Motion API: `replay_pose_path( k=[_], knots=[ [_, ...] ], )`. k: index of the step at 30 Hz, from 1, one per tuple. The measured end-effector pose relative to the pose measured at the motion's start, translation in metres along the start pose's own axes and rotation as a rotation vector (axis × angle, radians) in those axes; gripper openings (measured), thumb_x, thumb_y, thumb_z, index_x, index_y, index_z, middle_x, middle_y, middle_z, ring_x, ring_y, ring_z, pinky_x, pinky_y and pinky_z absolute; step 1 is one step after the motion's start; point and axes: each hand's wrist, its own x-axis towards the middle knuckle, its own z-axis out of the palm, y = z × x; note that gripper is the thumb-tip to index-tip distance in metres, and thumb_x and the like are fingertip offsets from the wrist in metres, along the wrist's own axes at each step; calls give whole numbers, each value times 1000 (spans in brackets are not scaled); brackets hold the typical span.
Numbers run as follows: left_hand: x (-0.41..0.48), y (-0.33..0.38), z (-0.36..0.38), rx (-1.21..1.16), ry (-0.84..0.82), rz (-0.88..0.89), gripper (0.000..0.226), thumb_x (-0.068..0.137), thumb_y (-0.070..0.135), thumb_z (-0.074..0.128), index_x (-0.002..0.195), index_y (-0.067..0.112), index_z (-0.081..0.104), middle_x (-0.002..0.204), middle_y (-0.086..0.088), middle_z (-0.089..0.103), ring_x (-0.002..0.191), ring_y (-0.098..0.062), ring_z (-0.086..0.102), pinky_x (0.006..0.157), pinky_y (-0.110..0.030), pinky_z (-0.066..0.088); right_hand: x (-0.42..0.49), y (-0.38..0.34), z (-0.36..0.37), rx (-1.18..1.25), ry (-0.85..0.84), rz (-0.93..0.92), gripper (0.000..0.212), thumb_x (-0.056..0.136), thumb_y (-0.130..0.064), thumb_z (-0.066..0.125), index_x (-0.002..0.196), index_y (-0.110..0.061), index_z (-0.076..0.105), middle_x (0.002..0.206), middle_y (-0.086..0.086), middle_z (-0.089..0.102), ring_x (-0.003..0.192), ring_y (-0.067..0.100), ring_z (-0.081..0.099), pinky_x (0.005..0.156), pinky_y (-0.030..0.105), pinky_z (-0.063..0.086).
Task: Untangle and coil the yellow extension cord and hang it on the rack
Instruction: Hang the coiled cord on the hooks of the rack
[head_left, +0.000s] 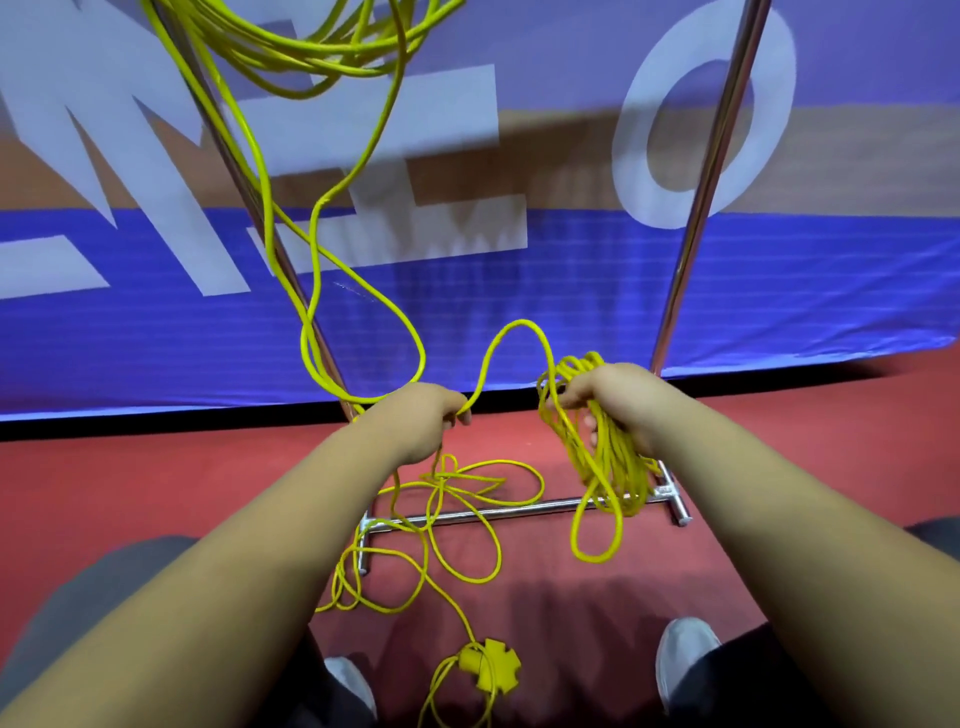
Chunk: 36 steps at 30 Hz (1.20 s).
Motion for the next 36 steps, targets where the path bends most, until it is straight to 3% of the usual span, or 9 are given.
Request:
replay_pose_path(
  k=[4,8,11,14,18,21,24,28,36],
  knots=[
    [-11,8,-1,132,-133,129,48,101,13,53,137,45,57,117,5,63,108,-21,61,92,-41,52,-2,-10,2,259,-29,-51,35,93,-8,63,120,12,70,61,5,66,37,12,42,41,20,40],
    [-25,31,1,343,-250,224,27,95,13,58,113,31,65,90,2,65,90,-27,62,74,-38,51,-7,-11,7,255,-132,-66,43,99,-13,60,135,11,62,52,0,62,39,13,42,42,23,39],
    [-22,44,0,360,-266,181,16,95,32,71,93,17,65,67,1,55,78,-28,60,65,-34,43,-15,-9,15,102,-171,-71,41,99,-24,67,123,9,70,50,-2,61,40,13,45,49,25,40],
    [-22,52,-7,430,-282,127,25,91,45,74,98,21,74,80,1,60,91,-27,67,65,-32,42,-25,-6,24,-34,-186,-63,34,98,-39,72,96,-6,73,47,-3,59,35,11,43,41,19,39],
    [-29,50,-7,570,-237,155,32,93,59,65,105,31,73,95,6,65,98,-22,65,64,-32,40,-25,2,33,-125,-277,37,46,91,-59,73,68,-21,65,84,10,70,43,11,44,43,21,41],
    [-32,46,-7,551,-264,240,31,95,55,63,118,35,69,107,8,70,106,-20,64,67,-31,36,-22,5,31,-140,-351,157,39,100,-46,67,74,-17,62,101,18,74,37,9,48,42,19,41],
    [-33,39,-10,502,-265,289,48,96,30,64,141,43,53,122,13,69,119,-18,62,85,-35,45,-24,8,32,-183,-306,173,11,101,-15,60,99,-6,65,64,3,72,32,7,46,39,18,41],
    [-31,14,-19,566,-109,129,57,89,12,53,139,40,49,123,10,68,116,-23,65,88,-41,45,-18,11,34,-167,-89,83,13,94,-3,56,83,-3,64,39,1,50,28,12,40,37,17,39],
    [-33,-8,-29,-197,-163,-1,16,103,22,52,105,28,67,90,10,77,77,-12,69,77,-32,53,0,23,16,-334,126,60,12,85,-1,57,83,2,68,38,3,54,27,15,44,37,14,35]
  ],
)
